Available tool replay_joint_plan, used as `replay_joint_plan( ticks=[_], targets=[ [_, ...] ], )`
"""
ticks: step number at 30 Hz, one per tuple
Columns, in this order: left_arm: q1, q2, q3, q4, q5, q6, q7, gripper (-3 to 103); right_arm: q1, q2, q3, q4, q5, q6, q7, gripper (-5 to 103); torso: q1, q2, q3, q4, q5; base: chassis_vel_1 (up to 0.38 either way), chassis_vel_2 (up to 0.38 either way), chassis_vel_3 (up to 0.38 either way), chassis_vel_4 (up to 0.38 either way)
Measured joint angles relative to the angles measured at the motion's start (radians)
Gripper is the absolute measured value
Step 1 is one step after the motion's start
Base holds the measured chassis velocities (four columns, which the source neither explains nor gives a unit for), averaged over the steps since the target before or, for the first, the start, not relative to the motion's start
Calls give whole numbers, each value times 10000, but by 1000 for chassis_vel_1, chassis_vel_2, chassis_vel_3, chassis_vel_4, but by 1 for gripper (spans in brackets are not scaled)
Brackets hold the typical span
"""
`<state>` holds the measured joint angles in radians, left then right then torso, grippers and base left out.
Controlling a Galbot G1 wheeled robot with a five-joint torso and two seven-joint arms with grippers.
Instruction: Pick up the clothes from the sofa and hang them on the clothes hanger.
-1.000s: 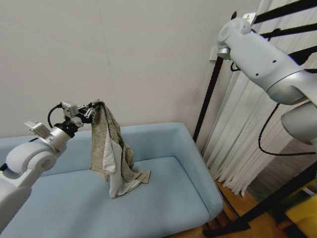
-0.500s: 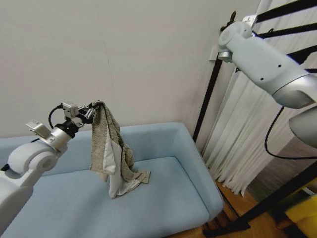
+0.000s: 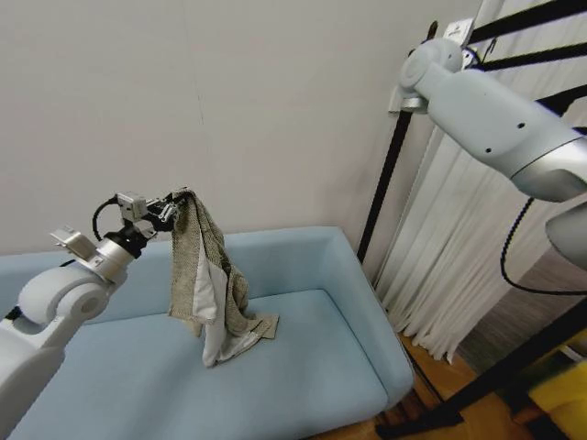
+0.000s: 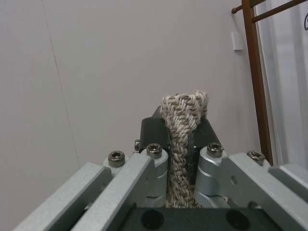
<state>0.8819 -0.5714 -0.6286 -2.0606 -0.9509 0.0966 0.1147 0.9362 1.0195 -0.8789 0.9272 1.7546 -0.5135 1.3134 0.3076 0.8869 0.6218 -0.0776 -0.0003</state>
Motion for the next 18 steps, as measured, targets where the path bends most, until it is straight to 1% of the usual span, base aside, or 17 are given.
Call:
replay_joint_plan(
  ticks=[2,3,5,6,7,8,10,11,12,13,15,16,17,18],
  targets=[
    [-66,46,-1,5,-27,0,-14,7,-173,-466,-37,773,105,-52,-17,2,0,0,0,0,1,0,0,0,0],
    [-66,46,-1,5,-27,0,-14,7,-173,-466,-37,773,105,-52,-17,2,0,0,0,0,1,0,0,0,0],
    [-109,91,0,5,-51,-1,-26,7,-412,-877,-36,1435,109,-54,-2,2,0,0,0,-8,8,0,0,0,0],
    [-115,114,0,5,-64,1,-33,7,-544,-1100,34,1853,116,-54,9,2,0,0,1,-7,10,0,0,0,0],
    [-115,114,0,5,-64,1,-33,7,-544,-1100,34,1853,116,-54,9,2,0,0,1,-7,10,0,0,0,0],
    [-119,136,-2,5,-74,5,-45,7,-669,-1299,135,2213,116,-54,13,2,0,0,0,-6,7,0,0,0,0],
    [-125,207,-25,29,-168,15,-69,7,-1138,-2007,464,3495,103,-52,-113,2,0,0,0,0,0,0,0,0,0],
    [-125,207,-25,29,-168,15,-69,7,-1138,-2007,464,3495,103,-52,-113,2,0,0,0,0,0,0,0,0,0],
    [-136,274,-34,43,-278,38,-105,7,-1444,-2465,655,4308,58,-54,-363,2,0,-1,1,2,1,0,0,0,0],
    [-158,359,-52,69,-395,62,-129,7,-1742,-2846,838,5027,-38,-70,-675,2,1,0,0,-3,5,0,0,0,0],
    [-207,578,-97,150,-635,89,-130,7,-2361,-3667,1137,6657,-278,-159,-1666,2,0,0,0,-7,10,0,0,0,0],
    [-219,740,-140,220,-784,96,-114,7,-2618,-4105,1281,7461,-418,-164,-2285,2,0,-1,0,-6,9,0,0,0,0],
    [-219,740,-140,220,-784,96,-114,7,-2618,-4105,1281,7461,-418,-164,-2285,2,0,-1,0,-6,9,0,0,0,0],
    [-223,880,-182,284,-925,96,-51,7,-2798,-4503,1397,8079,-536,-152,-2812,2,0,-1,0,-1,7,0,0,0,0]
  ],
)
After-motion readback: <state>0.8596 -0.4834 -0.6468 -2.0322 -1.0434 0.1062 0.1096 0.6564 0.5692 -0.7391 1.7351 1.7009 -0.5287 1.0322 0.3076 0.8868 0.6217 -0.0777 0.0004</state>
